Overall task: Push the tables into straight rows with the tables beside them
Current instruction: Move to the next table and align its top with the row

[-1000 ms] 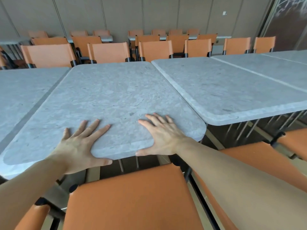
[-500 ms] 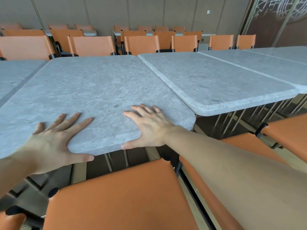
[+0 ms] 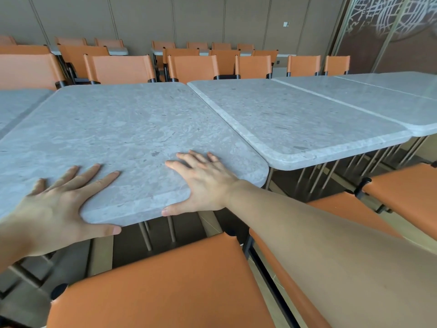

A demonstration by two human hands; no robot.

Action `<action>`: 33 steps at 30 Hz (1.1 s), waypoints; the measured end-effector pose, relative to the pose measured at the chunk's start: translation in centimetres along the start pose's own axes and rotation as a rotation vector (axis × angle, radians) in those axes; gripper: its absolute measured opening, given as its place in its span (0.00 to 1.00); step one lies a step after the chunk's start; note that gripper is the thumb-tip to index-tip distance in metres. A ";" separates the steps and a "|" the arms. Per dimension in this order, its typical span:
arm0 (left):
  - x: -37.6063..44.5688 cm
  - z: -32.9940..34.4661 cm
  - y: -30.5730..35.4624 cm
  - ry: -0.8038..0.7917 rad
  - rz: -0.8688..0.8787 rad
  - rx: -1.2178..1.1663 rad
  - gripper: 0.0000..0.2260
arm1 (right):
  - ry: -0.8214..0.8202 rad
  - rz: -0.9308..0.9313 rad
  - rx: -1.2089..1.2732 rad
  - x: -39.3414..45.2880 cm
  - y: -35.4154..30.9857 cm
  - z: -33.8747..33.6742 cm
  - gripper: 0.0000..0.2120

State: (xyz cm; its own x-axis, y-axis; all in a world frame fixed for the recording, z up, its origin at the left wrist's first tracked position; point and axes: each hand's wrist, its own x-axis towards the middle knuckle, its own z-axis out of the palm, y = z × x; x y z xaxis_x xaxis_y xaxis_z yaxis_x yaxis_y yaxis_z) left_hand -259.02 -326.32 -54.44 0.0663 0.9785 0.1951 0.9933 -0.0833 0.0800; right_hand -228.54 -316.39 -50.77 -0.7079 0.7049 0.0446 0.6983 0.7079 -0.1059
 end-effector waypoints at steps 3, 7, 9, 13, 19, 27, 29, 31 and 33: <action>1.6 0.4 -1.5 -0.024 -0.010 0.007 0.52 | 0.009 0.005 -0.009 1.2 0.3 0.0 0.52; 2.4 0.0 -1.3 -0.002 -0.039 0.001 0.51 | 0.016 0.014 -0.020 2.7 0.7 0.0 0.52; 2.7 -0.1 -1.2 -0.012 -0.051 0.004 0.50 | 0.014 0.018 -0.028 3.1 0.7 0.2 0.52; 2.8 -0.7 -0.6 -0.047 -0.083 0.030 0.50 | 0.030 0.021 -0.024 3.1 0.8 0.3 0.52; 2.3 -1.7 0.5 -0.106 -0.117 0.067 0.49 | 0.057 0.025 -0.034 3.1 0.9 0.6 0.52; 1.2 -3.1 2.3 -0.241 -0.194 0.041 0.50 | 0.036 0.076 -0.030 2.0 0.2 0.7 0.52; 0.8 -3.4 3.0 -0.261 -0.208 0.047 0.50 | 0.024 0.089 -0.016 1.7 0.0 0.6 0.52; 0.2 -3.5 3.6 -0.254 -0.210 0.037 0.50 | 0.017 0.095 0.005 1.5 -0.2 0.4 0.52; -0.7 -3.7 3.9 -0.237 -0.203 0.020 0.50 | 0.001 0.101 0.034 1.5 -0.4 0.2 0.52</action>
State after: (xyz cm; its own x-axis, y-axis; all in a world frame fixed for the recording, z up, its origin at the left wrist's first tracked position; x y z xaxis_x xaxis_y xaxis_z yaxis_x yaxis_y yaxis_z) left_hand -255.52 -328.00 -50.62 -0.1160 0.9916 -0.0566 0.9900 0.1200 0.0742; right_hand -229.91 -315.63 -50.89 -0.6341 0.7725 0.0332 0.7619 0.6315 -0.1438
